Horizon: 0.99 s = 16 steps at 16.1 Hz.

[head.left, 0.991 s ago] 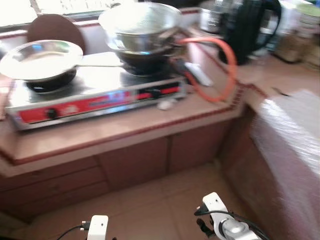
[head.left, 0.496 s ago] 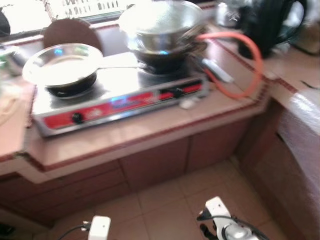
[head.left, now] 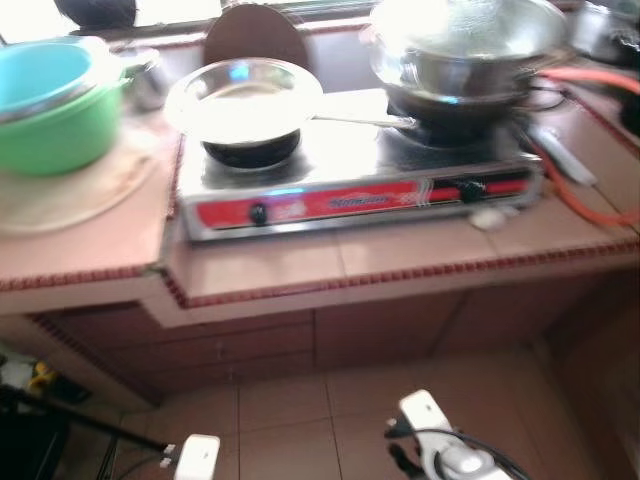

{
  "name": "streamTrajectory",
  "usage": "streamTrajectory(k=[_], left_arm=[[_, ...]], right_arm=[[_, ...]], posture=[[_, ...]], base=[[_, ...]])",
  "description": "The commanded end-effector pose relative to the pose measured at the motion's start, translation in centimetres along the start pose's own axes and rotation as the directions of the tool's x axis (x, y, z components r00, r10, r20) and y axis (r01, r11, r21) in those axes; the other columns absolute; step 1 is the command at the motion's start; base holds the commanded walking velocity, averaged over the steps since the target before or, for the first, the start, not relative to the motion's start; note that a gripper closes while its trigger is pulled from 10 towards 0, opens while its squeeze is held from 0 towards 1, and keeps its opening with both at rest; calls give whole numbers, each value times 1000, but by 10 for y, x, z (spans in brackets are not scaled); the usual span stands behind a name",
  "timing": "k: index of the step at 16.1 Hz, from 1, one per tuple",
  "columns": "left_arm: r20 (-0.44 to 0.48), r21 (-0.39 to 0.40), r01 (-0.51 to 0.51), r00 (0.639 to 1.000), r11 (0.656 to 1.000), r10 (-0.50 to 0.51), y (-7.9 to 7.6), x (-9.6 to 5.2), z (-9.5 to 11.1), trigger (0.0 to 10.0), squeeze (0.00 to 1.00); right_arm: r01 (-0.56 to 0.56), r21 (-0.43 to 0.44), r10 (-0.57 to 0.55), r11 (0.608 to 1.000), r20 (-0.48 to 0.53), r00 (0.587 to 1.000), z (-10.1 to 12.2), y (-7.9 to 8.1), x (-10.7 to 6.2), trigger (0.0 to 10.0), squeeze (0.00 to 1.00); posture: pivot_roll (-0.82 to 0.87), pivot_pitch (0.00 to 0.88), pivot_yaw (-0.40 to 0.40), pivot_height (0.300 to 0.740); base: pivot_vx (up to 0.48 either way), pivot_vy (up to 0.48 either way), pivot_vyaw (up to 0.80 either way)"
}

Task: Kitchen organization

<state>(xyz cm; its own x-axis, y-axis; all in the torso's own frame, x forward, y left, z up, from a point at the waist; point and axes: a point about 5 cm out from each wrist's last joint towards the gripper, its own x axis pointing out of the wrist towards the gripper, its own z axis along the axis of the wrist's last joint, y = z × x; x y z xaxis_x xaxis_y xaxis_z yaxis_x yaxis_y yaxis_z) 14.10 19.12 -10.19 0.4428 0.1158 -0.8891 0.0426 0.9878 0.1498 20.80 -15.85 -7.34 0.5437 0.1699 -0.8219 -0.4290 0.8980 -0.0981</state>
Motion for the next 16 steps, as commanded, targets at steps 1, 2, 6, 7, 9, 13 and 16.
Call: streamTrajectory(k=[1, 2, 6, 7, 9, 13, 16], left_arm=[[-13, 8, 2, 1000, 1000, -2, -1, 0, -3, 10000, 0], [-14, 8, 2, 1000, 1000, -2, -1, 0, -3, 10000, 0], [-9, 15, 6, 1000, 1000, -6, -1, 0, -1, 10000, 0], [-9, 13, 6, 1000, 1000, -6, -1, 0, -1, 10000, 0], [-10, 10, 6, 1000, 1000, -5, 0, 0, -1, 10000, 0], [-12, -11, 1, 1000, 1000, -1, 1, 0, -1, 10000, 0], [-16, -11, 0, 1000, 1000, 0, 3, 0, -3, 10000, 0]], right_arm=[[-2, 5, 2, 1000, -12, 1000, -4, -1, -1, 10000, 0], [-3, 4, 3, 1000, -11, 1000, -4, -1, -1, 10000, 0], [-4, -3, 4, 1000, -13, 1000, -3, -1, -1, 10000, 0], [-5, -5, 5, 1000, -15, 1000, -3, -1, -1, 10000, 0], [-4, 3, 4, 1000, -17, 1000, -4, -1, -1, 10000, 0], [24, 95, -21, 995, -42, 999, -8, -3, -1, 10000, 0], [44, 155, -35, 987, -62, 997, -11, -5, -2, 10000, 0]], posture=[[-92, 111, 41, 740], [-92, 109, 41, 740], [-92, 105, 39, 740], [-91, 104, 38, 740], [-90, 102, 38, 740], [-90, 103, 39, 740], [-90, 103, 41, 740]], base=[[0, 0, 575], [0, 0, 525], [0, 0, 0], [0, 0, 0], [0, 0, 0], [0, 0, 0], [0, 0, 0]])
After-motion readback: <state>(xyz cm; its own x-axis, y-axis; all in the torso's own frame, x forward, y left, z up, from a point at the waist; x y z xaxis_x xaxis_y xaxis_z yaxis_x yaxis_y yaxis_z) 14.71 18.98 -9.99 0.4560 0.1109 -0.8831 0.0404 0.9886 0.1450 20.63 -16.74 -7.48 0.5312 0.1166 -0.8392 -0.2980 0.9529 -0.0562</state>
